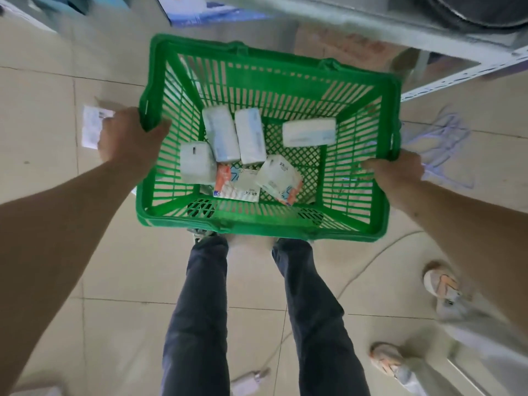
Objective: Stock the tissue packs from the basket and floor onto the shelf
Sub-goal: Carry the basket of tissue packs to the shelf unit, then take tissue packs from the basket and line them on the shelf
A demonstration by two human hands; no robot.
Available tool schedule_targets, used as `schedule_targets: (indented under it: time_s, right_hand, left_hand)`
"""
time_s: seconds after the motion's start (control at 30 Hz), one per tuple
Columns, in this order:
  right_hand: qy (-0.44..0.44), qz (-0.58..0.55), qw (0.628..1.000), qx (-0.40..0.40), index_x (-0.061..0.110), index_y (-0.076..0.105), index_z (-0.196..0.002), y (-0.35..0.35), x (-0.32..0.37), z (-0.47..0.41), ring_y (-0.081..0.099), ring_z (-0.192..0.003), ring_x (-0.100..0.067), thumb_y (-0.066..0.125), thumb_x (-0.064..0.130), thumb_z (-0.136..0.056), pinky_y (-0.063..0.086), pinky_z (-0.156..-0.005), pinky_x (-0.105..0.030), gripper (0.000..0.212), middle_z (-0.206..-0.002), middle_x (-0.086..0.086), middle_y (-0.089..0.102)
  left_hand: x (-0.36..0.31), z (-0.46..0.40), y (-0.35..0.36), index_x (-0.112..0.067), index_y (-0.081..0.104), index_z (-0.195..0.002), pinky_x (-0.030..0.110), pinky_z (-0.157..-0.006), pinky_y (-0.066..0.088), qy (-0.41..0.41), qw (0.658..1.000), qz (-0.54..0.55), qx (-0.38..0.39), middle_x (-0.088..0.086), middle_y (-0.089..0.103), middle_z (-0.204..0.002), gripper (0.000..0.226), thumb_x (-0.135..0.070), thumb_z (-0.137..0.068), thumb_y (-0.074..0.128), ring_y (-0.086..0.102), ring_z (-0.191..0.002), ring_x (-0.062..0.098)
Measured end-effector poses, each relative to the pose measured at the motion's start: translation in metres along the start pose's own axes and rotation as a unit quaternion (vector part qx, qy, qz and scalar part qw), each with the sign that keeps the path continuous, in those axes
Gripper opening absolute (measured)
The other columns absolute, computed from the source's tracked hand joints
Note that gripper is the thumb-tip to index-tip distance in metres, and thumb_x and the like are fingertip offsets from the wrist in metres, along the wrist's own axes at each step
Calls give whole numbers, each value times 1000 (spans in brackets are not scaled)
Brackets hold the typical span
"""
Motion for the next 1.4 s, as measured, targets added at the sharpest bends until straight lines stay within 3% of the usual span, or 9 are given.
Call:
schedule_targets:
  time_s: [0.2, 0.47, 0.63, 0.8, 0.87, 1.03, 1.13, 1.23, 1.4]
  right_hand:
    - [-22, 19, 1000, 10, 13, 77, -104, 60, 4, -47, 67, -85, -26, 92, 36, -74, 56, -75, -34, 41, -94, -12, 71]
    - [-35, 29, 999, -3, 26, 59, -70, 106, 9, -73, 66, -84, -30, 89, 38, -77, 58, -75, -40, 34, -72, 1, 60]
    - [-37, 21, 999, -8, 13, 75, -102, 123, 9, -91, 70, -88, -30, 87, 36, -73, 58, -73, -39, 39, -92, -10, 70]
    - [-26, -6, 1000, -2, 21, 64, -81, 137, -3, -89, 73, -91, -34, 88, 35, -76, 54, -69, -36, 28, -78, 2, 64]
    - [-50, -22, 998, -33, 17, 61, -94, 135, 4, -80, 70, -97, -34, 88, 36, -77, 49, -72, -35, 37, -92, -3, 66]
    - [-242, -16, 946, -218, 7, 57, -120, 109, 59, -25, 53, -112, -27, 84, 38, -79, 37, -90, -35, 57, -121, -14, 57]
    - [-345, -4, 938, 22, 5, 62, -104, 166, 94, -12, 58, -87, -27, 79, 20, -90, 45, -75, -36, 27, -96, -7, 61]
    - [-345, 159, 893, 242, 3, 66, -114, 243, 98, -11, 65, -98, -32, 83, 22, -89, 52, -80, -39, 35, -109, -14, 67]
    - [-290, 243, 887, 265, 8, 48, -143, 306, 95, -42, 57, -130, -33, 92, 27, -78, 52, -100, -43, 81, -141, -13, 57]
  left_hand:
    - [19, -41, 52, -19, 54, -81, 32, -56, 34, 9, 1000, 4, -20, 3, 49, -67, 40, -57, -92, 64, 48, -68, 26]
    - [34, -88, 93, -20, 54, -85, 41, -60, 40, 20, 999, -17, -24, -3, 43, -66, 51, -71, -85, 59, 50, -75, 30]
    - [42, -103, 104, -18, 55, -83, 37, -54, 37, 32, 998, -43, -23, 4, 50, -67, 56, -73, -87, 59, 52, -73, 30]
    - [51, -95, 119, -12, 57, -96, 45, -71, 44, -16, 1000, 15, 1, 11, 58, -89, 51, -62, -90, 64, 52, -88, 30]
    - [47, -88, 115, -10, 57, -111, 40, -77, 40, -25, 993, 105, -40, 4, 56, -102, 52, -56, -89, 69, 50, -96, 24]
    - [-5, -61, 92, -5, 55, -126, 32, -94, 46, 188, 959, 139, -160, 5, 47, -120, 48, -27, -87, 74, 52, -114, 26]
    - [-31, -55, 135, -14, 56, -125, 43, -87, 51, 264, 963, 39, 21, 13, 56, -127, 43, -35, -92, 72, 58, -115, 32]
    - [-27, -59, 173, -15, 48, -137, 56, -84, 53, 221, 958, -122, 137, 14, 51, -134, 58, -46, -93, 70, 56, -121, 37]
    - [-16, -79, 202, -10, 34, -150, 58, -97, 51, 126, 955, -199, 178, 22, 41, -149, 74, -52, -97, 62, 47, -134, 42]
Point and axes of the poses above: each hand's wrist, its own z-axis away from the middle knuckle, its own y-axis out of the palm, x = y × z, the point moved 8 cm from there along -z, towards the middle knuckle
